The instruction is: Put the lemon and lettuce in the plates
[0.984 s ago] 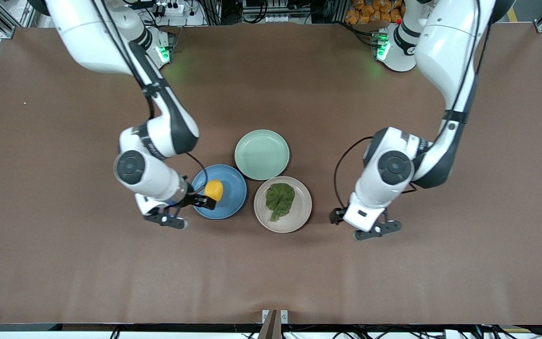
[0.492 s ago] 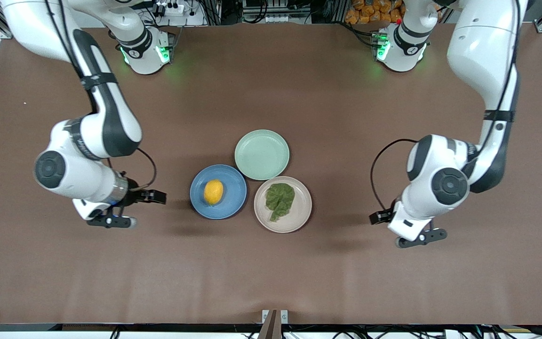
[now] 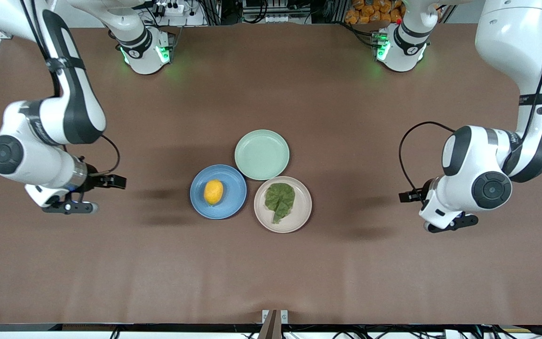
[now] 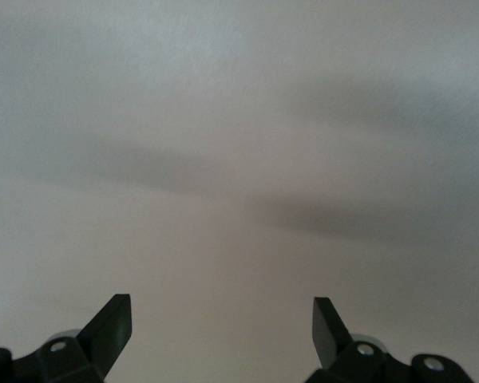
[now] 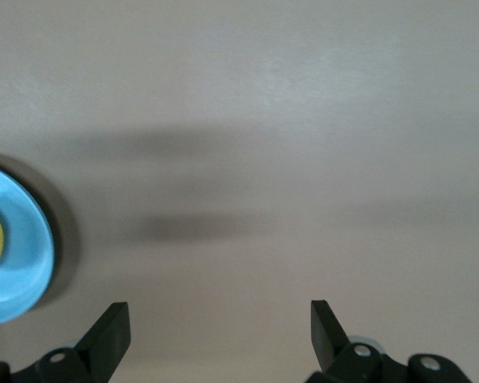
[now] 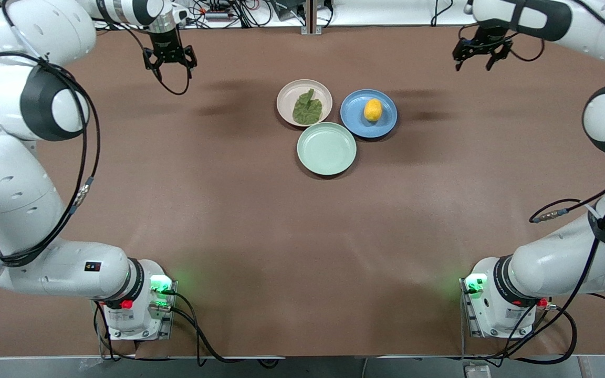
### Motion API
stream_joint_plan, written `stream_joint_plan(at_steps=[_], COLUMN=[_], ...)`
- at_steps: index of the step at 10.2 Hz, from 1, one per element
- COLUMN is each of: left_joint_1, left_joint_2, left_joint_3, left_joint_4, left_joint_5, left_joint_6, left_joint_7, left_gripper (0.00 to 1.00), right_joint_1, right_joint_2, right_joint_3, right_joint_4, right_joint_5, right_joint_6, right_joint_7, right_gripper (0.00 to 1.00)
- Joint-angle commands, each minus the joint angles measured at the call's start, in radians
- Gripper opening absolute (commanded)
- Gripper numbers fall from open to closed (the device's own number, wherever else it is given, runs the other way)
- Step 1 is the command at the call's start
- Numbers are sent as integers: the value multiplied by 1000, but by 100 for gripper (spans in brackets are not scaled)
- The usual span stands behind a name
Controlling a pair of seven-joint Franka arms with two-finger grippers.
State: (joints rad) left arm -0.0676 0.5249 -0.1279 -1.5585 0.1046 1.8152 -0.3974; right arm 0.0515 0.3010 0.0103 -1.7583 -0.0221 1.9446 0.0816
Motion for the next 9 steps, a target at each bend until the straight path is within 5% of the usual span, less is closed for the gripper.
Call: stream_joint_plan(at_steps=[1, 5, 9], left_joint_1=[9, 22, 45], left_joint_2=[-141, -353, -485], left_joint_3=[-9, -7, -6], left_joint_4=[-177, -379, -356], left_joint_5=[-17, -48, -39], left_joint_6=[6, 6, 15], left_joint_7=[23, 77, 104], left_gripper=[100, 100, 100], right_joint_1=[-50, -117, -119], right_joint_2=[-124, -276, -359], right_joint_3=[14, 14, 1], right_joint_4=[-67, -67, 31], right_joint_5=[-25, -25, -27], right_joint_6=[-47, -212, -373], right_joint_7=[-63, -133, -180], right_gripper=[100, 100, 100])
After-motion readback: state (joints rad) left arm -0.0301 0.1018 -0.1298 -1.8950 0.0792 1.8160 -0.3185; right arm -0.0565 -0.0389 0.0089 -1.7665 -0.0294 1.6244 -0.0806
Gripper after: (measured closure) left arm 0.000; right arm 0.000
